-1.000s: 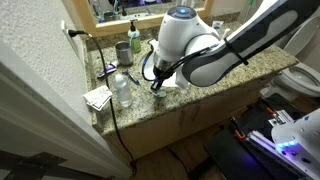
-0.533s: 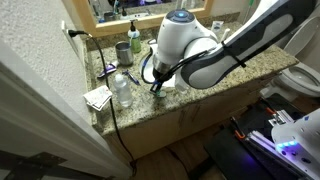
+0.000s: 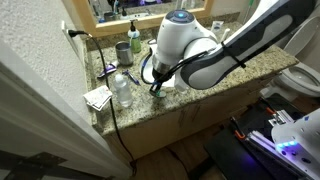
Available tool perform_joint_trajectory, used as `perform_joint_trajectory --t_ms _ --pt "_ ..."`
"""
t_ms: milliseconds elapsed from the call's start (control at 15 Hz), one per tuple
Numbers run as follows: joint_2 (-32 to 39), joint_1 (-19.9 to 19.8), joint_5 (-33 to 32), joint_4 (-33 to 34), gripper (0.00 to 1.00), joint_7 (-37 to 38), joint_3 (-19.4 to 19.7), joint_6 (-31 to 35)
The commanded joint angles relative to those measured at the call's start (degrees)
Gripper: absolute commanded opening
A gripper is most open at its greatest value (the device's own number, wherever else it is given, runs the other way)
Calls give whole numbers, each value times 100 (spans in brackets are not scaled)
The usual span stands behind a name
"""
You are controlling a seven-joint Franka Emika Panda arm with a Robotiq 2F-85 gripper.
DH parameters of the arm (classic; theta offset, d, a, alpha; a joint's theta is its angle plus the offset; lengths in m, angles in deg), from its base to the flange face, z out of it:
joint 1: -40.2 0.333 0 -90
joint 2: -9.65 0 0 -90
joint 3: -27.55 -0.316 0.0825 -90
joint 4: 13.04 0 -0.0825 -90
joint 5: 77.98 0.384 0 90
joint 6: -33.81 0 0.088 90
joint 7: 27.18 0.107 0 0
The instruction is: Pick the green object and put it on the white object on the counter
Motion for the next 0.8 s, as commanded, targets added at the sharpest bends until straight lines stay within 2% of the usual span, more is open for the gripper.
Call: perform_joint_trajectory --t_ms 0,200,533,667,733 --pt "-86 133 -144 28 79 129 106 -100" --pt "-215 189 -270 6 98 234 188 -152" --pt "-761 310 -758 -180 100 792 390 -266" --pt "-975 137 -579 -279 100 800 239 -293" --pt "-629 123 -628 -18 100 720 200 -193"
